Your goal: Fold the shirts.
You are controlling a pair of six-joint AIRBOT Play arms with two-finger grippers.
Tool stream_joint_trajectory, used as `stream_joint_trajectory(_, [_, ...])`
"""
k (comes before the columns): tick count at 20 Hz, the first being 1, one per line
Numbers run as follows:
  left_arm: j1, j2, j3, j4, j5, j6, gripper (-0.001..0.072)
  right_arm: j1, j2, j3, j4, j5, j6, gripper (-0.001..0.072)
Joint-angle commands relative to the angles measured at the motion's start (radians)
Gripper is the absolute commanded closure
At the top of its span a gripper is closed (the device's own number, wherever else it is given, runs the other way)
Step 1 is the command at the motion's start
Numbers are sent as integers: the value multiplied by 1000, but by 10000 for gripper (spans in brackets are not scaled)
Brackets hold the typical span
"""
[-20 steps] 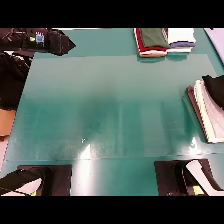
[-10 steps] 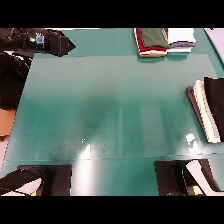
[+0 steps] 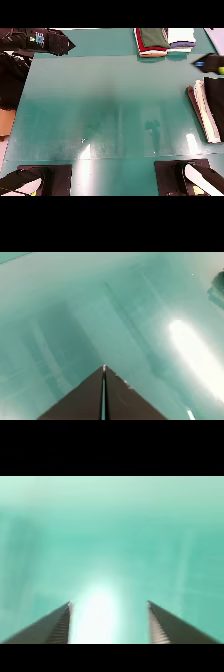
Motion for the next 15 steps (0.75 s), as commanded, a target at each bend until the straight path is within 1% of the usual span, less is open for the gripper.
stream_joint_trajectory(1, [0,0,0,-2,7,-1,681,280,-61,7,17,-34,0,397])
stream_joint_trajectory(3, [0,0,0,-2,9,-1,681,362,-84,7,17,-41,0,668])
stream_joint_trajectory(4, [0,0,0,-2,9,-1,681,389,-93,7,18,-43,0,692])
stream_joint_trajectory(7, [0,0,0,-2,9,-1,681,422,-106,7,18,-49,0,692])
stream_joint_trajectory(15, [0,0,0,-2,9,-1,680,421,-106,7,19,-50,0,692])
